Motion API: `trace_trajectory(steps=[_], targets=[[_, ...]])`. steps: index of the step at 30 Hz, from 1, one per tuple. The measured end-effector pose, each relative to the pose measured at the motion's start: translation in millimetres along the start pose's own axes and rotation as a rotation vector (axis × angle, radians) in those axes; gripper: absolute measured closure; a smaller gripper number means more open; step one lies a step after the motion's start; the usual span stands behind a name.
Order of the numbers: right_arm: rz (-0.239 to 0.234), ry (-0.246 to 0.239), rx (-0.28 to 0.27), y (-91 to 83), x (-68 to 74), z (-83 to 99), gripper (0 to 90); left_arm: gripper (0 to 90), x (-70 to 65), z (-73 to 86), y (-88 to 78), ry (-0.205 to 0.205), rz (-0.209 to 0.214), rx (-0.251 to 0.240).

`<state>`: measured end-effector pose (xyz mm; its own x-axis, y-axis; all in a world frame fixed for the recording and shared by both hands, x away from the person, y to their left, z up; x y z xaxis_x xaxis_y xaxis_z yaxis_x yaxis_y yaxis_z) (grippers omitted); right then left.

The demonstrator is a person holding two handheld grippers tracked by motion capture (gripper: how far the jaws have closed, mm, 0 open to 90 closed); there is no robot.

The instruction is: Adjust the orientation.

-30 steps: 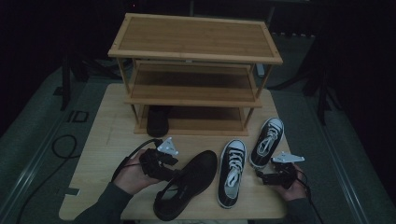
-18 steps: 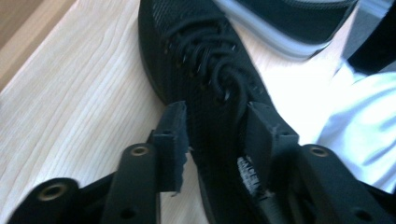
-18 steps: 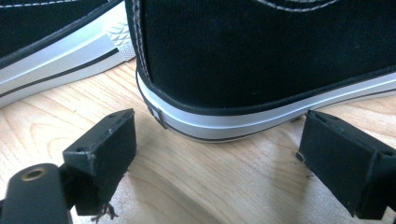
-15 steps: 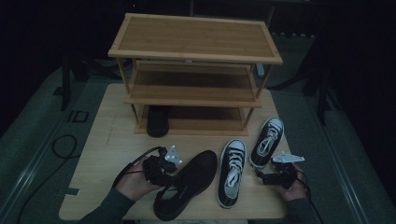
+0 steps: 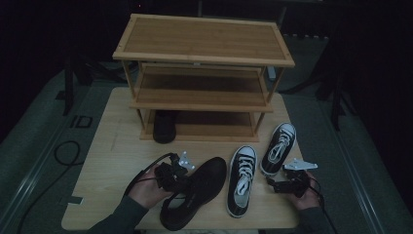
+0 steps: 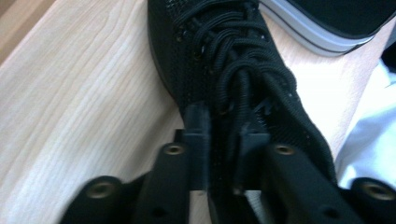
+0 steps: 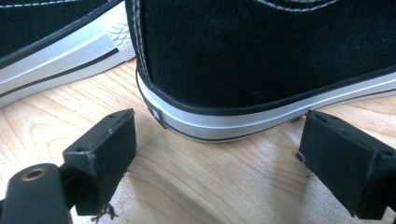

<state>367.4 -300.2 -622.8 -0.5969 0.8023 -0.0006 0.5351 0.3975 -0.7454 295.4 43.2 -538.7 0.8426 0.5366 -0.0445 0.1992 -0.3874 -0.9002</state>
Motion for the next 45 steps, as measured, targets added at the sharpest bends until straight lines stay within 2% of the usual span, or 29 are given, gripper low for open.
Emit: trace_trajectory(steps=[3,7,11,17,18,25,28,37,38,40,45], targets=[[0.0,0.0,0.0,0.0,0.0,0.0,11.1,86.2,3.7,0.2,-1.4,-0.015,-0.012,-0.01],[0.0,0.0,0.0,0.0,0.0,0.0,11.1,86.8,11.3,0.4,-3.9,-0.05,-0.029,-0.023],[0.0,0.0,0.0,0.0,0.0,0.0,11.1,86.9,20.3,-0.8,-4.5,-0.086,-0.019,-0.042],[0.0,0.0,0.0,0.0,0.0,0.0,11.1,86.9,35.1,-3.2,-8.2,-0.112,-0.041,-0.059],[0.0,0.0,0.0,0.0,0.0,0.0,11.1,86.9,39.2,-3.6,-8.8,-0.114,-0.047,-0.057],[0.0,0.002,0.0,0.0,0.1,-0.1,11.1,86.9,74.8,-16.4,-8.4,-0.197,-0.091,-0.091],[0.001,-0.001,-0.001,0.1,-0.2,-0.1,11.1,86.9,94.4,-26.0,-5.7,-0.251,-0.112,-0.114],[0.0,0.0,0.0,0.0,0.0,0.0,11.1,86.8,137.0,-49.1,-0.6,-0.362,-0.151,-0.161],[0.0,0.0,0.0,0.0,0.0,0.0,11.1,86.8,143.9,-51.2,0.9,-0.375,-0.169,-0.162],[0.0,0.0,0.0,0.0,0.0,0.0,11.0,86.8,150.1,-53.4,1.6,-0.404,-0.171,-0.179],[0.0,0.0,0.0,0.0,0.0,0.0,11.0,86.8,162.3,-56.1,2.1,-0.441,-0.204,-0.196]])
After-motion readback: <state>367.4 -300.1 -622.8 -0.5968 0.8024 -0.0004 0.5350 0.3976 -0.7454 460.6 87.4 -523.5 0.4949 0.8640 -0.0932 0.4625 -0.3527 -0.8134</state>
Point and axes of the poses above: each handheld gripper's, and its own axes: y roughly forward along the jaws, z roughly out of its underside, x roughly to its left, the point moved 9 cm from there along y, roughly forward along the jaws, and after that the axes turned 4 degrees about x, right-handed, at the moved point
